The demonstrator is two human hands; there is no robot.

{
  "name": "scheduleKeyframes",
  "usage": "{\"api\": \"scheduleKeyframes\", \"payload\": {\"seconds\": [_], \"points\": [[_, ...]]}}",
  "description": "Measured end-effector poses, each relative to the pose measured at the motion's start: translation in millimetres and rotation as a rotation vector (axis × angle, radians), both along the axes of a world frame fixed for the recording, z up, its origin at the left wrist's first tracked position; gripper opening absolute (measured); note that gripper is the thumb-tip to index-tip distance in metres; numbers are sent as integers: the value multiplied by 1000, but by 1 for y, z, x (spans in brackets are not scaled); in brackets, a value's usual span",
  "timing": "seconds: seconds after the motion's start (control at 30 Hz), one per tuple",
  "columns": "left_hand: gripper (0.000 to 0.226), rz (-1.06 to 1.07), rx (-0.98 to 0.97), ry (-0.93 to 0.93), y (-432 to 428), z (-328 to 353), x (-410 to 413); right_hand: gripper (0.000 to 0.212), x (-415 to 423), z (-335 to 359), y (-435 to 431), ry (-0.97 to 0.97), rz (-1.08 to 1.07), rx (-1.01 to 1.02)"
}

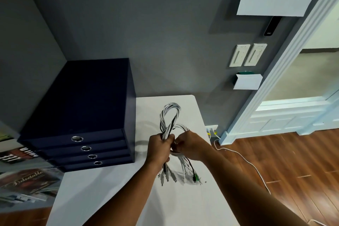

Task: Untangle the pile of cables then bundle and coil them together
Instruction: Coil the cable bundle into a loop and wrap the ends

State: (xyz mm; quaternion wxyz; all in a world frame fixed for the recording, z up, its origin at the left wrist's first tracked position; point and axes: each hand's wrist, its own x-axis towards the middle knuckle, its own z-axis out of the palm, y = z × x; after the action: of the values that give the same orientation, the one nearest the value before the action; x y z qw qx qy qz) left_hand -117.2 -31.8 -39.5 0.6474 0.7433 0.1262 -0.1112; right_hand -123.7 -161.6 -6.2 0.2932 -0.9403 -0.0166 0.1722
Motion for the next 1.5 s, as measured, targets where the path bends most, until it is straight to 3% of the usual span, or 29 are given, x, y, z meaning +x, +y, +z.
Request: {"api": "scheduleKeyframes", "payload": {"seconds": [0.1, 0.2, 0.3, 0.5, 0.67, 0.87, 0.97, 1.1, 1.23, 1.5], "points": [[28, -1, -12, -11, 1, 0, 2, 28, 1, 9, 4, 193, 25, 92], [28, -40, -24, -19, 4, 0, 0, 24, -3, 4, 0, 255, -71, 331], [26, -72, -26, -27, 8, 1, -2, 25, -8, -7, -2, 226, -78, 486], [40, -191, -30, -44, 15, 1, 3, 23, -16, -25, 1, 115, -225, 553], [52, -244, -118, 26, 18, 0, 3, 17, -24, -26, 1, 177, -365, 755], [61, -206, 66, -77, 19, -8, 8, 20, -25, -21, -6, 185, -592, 1028], [63, -192, 204, -153, 34, -21, 11, 18, -21, -13, -22, 97, -687, 1086], [69, -246, 303, -224, 46, -39, 10, 38, -18, -2, -45, 154, -717, 1295], [63, -212, 309, -174, 43, -37, 16, 45, -24, 13, -54, 236, -554, 1171], [58, 17, 61, 154, 46, -43, 23, 55, -45, 4, -83, 212, -360, 906]]}}
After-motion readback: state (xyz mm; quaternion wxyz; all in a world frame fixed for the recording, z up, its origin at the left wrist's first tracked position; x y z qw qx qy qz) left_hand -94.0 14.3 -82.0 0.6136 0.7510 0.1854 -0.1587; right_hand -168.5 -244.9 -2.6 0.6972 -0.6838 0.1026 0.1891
